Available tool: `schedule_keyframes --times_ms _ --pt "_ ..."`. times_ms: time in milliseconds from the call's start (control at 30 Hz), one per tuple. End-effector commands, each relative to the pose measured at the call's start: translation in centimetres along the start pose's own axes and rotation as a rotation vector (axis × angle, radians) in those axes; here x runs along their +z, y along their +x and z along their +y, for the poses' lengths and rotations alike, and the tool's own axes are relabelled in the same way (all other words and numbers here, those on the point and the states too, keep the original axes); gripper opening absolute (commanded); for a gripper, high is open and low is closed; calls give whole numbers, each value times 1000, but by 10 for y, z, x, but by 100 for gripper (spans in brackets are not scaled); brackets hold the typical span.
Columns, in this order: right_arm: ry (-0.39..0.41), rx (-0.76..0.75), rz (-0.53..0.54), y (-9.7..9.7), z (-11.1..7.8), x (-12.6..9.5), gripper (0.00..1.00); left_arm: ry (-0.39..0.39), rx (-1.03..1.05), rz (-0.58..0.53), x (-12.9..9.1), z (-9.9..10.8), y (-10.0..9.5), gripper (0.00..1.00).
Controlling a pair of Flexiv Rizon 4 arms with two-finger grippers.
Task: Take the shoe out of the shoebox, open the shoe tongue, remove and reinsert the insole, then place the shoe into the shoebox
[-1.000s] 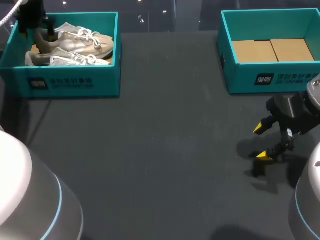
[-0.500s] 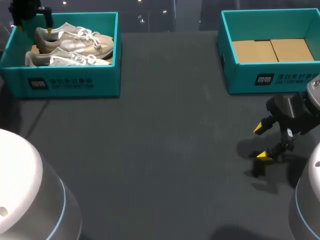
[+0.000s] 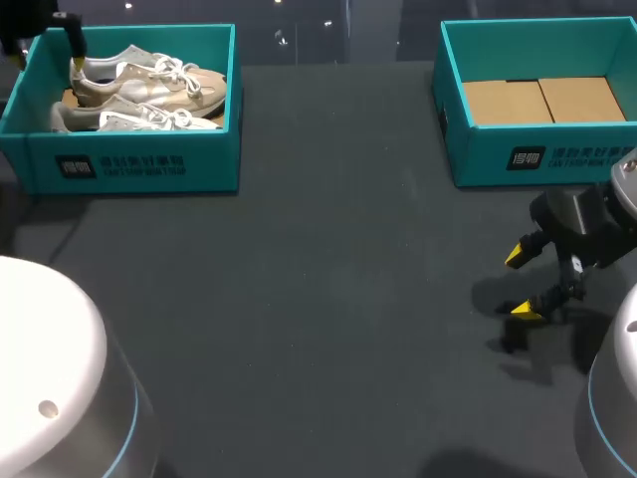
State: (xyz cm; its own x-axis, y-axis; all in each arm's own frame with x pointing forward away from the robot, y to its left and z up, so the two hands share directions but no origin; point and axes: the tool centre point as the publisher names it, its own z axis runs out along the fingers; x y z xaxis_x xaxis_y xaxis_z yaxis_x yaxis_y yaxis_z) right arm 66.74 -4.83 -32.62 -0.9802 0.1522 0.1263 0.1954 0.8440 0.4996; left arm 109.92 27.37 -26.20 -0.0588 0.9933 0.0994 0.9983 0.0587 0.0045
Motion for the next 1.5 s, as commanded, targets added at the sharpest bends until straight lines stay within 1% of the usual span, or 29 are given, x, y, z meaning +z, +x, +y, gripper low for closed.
schedule_keyframes --times_ms 33,200,433,700,933,1100,1267,1500 --pt "2 0 -2 1 0 0 100 -56 -2 3 -8 -36 6 100" --pt "2 0 -2 1 0 0 100 -66 -8 1 -10 -50 11 100" --pt "2 0 -2 1 0 0 100 -52 -20 -15 -3 -65 15 100" --pt "2 0 -2 1 0 0 100 -55 -14 -13 9 -66 9 100" --pt "2 0 -2 1 0 0 100 -36 -25 -22 25 -69 11 100" --pt "2 0 -2 1 0 0 100 -42 -17 -33 34 -69 10 100" --pt "2 0 -2 1 0 0 100 -52 -10 -42 41 -66 4 100" --pt "2 0 -2 1 0 0 100 -45 1 -46 52 -67 -3 100"
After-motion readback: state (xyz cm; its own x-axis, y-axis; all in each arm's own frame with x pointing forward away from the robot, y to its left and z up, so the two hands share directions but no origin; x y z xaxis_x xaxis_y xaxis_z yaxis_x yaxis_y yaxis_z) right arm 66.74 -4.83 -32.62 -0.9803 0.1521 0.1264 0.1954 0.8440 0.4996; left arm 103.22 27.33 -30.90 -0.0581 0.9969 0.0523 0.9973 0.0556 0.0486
